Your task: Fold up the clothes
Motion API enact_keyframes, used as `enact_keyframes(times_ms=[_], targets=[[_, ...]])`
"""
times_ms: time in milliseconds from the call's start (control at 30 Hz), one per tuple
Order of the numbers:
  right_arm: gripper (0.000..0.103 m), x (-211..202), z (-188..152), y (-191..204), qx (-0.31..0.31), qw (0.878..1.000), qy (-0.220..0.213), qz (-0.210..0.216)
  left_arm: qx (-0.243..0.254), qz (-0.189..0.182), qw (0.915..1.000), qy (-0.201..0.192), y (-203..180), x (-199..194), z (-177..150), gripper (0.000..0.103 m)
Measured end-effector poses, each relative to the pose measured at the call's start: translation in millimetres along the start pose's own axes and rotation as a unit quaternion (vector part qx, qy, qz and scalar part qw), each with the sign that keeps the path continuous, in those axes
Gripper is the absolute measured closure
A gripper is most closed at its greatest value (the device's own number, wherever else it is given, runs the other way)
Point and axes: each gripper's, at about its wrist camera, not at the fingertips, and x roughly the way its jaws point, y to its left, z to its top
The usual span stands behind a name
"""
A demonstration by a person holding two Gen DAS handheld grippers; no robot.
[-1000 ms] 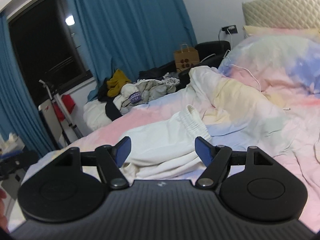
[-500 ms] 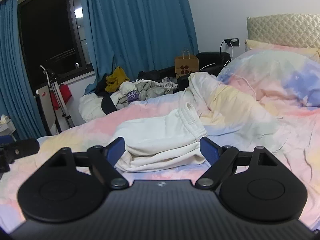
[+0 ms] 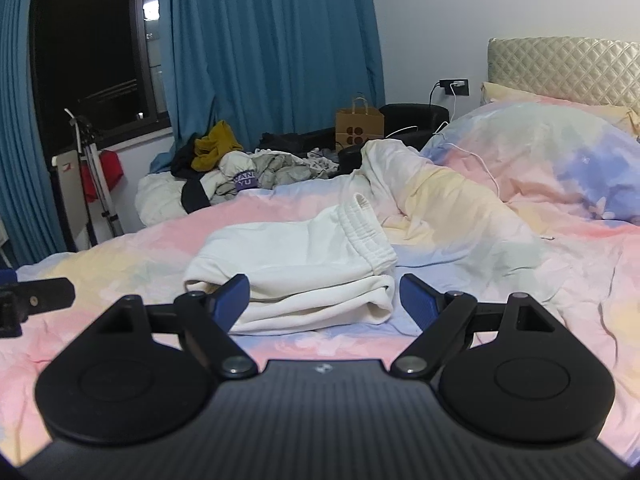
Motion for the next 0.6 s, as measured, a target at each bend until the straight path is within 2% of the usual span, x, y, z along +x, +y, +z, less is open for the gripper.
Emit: enact_keyframes(times_ms=[233,600], targets=[[0.019,8.9,-3.5,-3.4,0.006,1.0,0.017,0.0,0.002,-0.001,1.0,0.008,-2.6,11.7,0.0,0.0],[0.019,1.3,-2.1,-3.0,0.013,1.0,0.014,-0.002,-0.002,0.006,0.9999,0.008,-3.3,6.8,-1.4,0.0]])
